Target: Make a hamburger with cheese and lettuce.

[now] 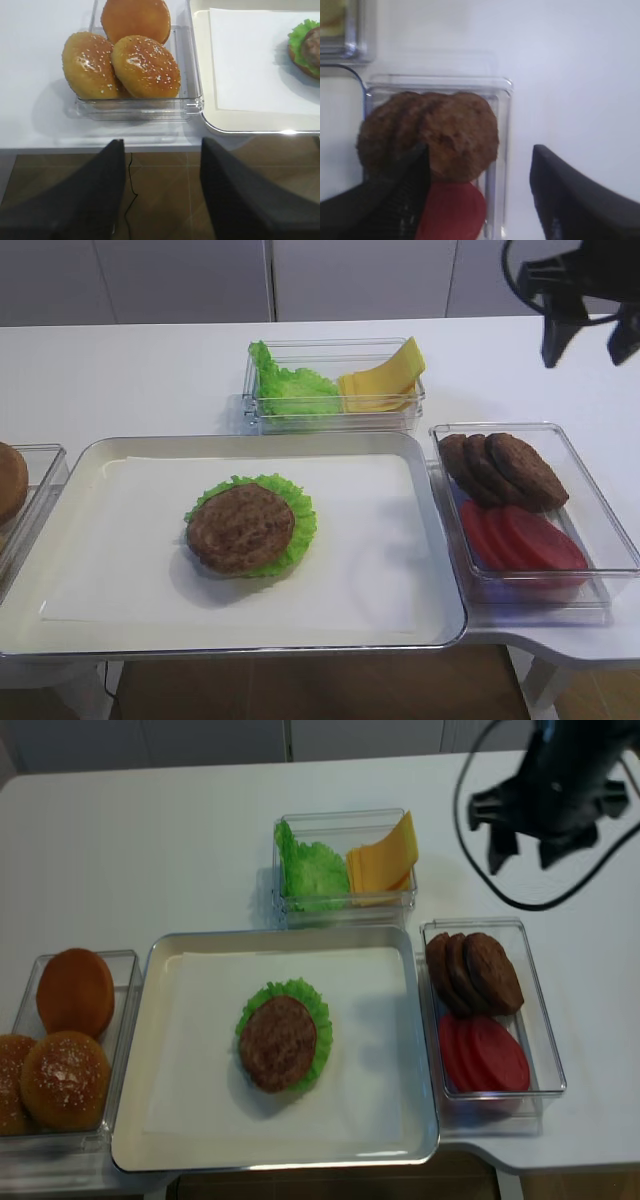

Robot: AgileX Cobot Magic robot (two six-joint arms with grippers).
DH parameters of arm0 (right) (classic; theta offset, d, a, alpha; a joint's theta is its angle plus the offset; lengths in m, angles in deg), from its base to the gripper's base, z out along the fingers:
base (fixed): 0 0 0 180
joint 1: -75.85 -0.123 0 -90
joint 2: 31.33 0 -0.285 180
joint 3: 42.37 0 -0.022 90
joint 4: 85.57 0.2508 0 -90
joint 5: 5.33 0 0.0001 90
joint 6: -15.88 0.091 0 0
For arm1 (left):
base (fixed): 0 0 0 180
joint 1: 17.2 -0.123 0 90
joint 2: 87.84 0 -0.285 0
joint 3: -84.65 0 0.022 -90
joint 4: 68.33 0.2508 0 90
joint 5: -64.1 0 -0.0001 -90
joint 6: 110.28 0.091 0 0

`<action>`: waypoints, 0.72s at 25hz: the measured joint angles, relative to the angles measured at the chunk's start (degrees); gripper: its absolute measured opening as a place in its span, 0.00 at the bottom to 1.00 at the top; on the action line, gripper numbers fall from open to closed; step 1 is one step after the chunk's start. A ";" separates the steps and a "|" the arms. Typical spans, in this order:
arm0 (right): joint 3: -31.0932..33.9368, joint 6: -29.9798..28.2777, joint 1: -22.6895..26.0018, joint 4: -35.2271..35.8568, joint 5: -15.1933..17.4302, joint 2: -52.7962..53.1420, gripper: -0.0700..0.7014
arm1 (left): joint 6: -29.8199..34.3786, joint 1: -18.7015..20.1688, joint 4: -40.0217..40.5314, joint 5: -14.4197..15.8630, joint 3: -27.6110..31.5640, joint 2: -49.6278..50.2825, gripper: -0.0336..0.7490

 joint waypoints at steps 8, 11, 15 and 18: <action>15.80 0.00 5.08 0.02 0.00 13.02 0.70 | 0.00 0.00 0.00 0.00 0.00 0.00 0.51; 21.15 0.00 5.08 0.02 0.00 19.34 0.70 | 0.00 0.00 0.00 0.00 0.00 0.00 0.51; 27.70 0.00 5.08 0.13 0.00 28.07 0.70 | 0.00 0.00 0.00 0.00 0.00 0.00 0.51; 32.01 0.00 5.08 0.20 0.00 34.74 0.70 | 0.00 0.00 0.00 0.00 0.00 0.00 0.51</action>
